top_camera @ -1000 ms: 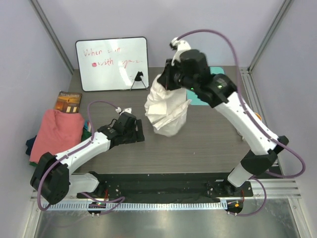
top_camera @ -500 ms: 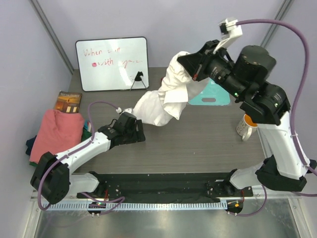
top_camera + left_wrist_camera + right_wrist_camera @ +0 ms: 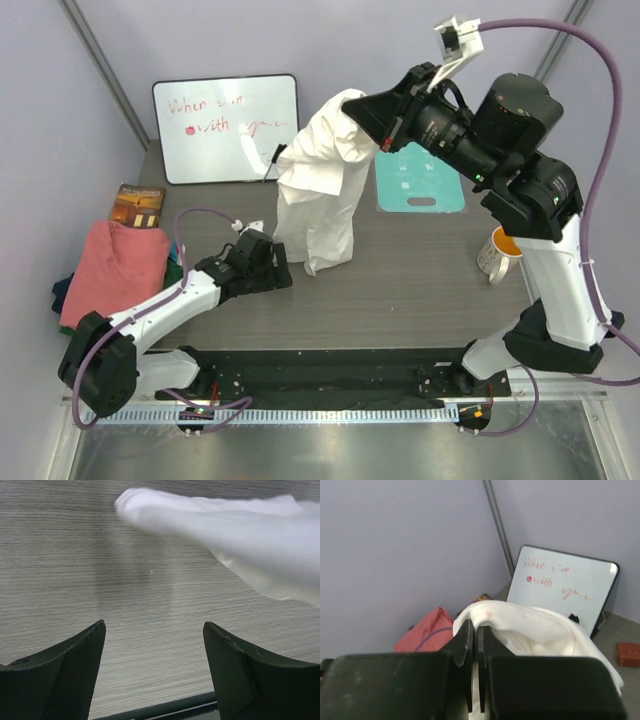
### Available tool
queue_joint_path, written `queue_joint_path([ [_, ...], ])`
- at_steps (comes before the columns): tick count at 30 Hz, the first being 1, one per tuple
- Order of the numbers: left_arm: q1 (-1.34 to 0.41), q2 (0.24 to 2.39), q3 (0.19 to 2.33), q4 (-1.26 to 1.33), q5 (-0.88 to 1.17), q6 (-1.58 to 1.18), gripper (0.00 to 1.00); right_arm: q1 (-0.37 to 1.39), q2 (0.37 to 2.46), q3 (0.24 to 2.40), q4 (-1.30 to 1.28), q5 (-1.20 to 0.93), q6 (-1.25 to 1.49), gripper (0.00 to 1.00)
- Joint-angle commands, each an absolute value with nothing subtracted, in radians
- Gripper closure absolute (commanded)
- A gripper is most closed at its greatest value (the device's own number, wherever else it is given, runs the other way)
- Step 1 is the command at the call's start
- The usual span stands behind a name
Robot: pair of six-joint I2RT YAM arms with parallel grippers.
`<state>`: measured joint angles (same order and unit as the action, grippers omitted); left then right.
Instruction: Fold and stack the t-shirts
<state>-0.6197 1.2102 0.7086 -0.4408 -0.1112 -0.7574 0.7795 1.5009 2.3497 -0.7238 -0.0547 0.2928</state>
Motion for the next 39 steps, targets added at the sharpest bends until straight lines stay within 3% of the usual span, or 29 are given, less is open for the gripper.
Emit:
queue_joint_path([
  [1,-0.618,1.172,0.677,-0.382,-0.118,-0.778,0.21,0.785,1.422,2.168,-0.568,-0.116,0.377,0.99],
  [9,-0.618,1.138,0.634,-0.362,-0.129,-0.781,0.20,0.784,1.155,1.380,-0.371,0.124,0.408,0.99],
  [11,-0.618,1.126,0.608,-0.332,-0.121,-0.787,0.20,0.784,1.140,1.304,-0.364,0.147,0.413,0.99],
  [15,-0.618,1.150,0.598,-0.288,-0.075,-0.792,0.21,0.784,1.095,1.244,-0.365,0.222,0.399,0.99],
  [23,-0.618,1.187,0.618,-0.275,-0.106,-0.769,0.22,0.784,0.775,1.169,-0.412,0.621,0.342,0.99],
  [34,-0.618,1.440,0.774,-0.192,-0.213,-0.785,0.25,0.784,0.753,1.215,-0.532,0.638,0.336,0.99],
  [39,-0.621,1.543,0.868,-0.169,-0.144,-0.759,0.28,0.784,0.775,1.197,-0.538,0.644,0.331,0.99],
])
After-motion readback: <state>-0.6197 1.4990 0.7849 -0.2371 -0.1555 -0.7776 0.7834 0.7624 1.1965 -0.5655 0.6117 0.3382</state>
